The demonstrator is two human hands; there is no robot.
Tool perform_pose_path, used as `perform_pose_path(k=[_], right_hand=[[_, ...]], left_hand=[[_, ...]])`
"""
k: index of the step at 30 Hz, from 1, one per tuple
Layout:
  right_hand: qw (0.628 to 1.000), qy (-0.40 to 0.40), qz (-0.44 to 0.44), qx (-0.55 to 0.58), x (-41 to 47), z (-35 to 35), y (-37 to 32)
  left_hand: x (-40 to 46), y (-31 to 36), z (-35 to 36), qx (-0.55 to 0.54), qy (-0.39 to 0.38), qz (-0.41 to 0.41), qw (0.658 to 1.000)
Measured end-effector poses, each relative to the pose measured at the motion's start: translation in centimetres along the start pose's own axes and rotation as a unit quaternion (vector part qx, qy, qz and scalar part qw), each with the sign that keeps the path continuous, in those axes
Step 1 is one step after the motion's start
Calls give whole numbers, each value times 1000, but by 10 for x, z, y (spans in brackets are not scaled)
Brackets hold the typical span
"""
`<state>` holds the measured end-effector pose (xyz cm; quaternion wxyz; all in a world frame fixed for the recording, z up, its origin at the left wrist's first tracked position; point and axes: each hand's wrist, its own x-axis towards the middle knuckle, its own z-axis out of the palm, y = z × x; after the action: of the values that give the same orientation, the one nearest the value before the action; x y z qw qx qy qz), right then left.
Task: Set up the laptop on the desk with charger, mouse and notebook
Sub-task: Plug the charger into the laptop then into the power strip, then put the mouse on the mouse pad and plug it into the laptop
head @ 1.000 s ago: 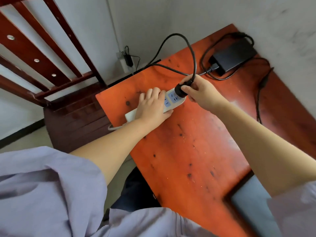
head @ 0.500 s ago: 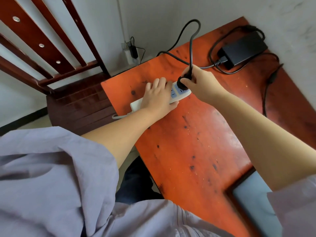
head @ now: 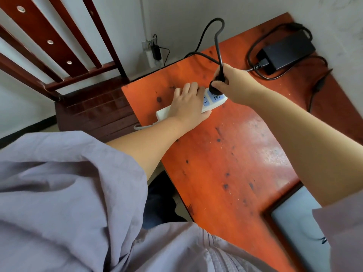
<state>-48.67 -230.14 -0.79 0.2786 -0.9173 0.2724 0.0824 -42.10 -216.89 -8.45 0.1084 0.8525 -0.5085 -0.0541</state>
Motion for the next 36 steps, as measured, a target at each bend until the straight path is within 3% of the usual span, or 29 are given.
perform_pose_path(k=[6,12,19,23,25,29,36], right_hand=[[999,-21,-31,-3,-2,1,3],[997,56,-23,55,-18,36,16],[995,72,-9,73,-16,40,19],[990,78,26,115,-34,37,23],[982,119,66,132,-60,35,43],[937,262,202,112,-145,36,103],[838,402,350,114,-281,48,145]], left_hand=[[1,0,-1,0,3,-1,1000],[0,0,0,-20,9,-3,1000],[1,2,-2,-12,0,-6,1000],[0,4,-9,-1,-42,-11,999],[-7,3,-16,-3,-21,-4,1000],[-30,20,-18,-53,66,97,992],[-17,161,-8,-79,-72,351,930]])
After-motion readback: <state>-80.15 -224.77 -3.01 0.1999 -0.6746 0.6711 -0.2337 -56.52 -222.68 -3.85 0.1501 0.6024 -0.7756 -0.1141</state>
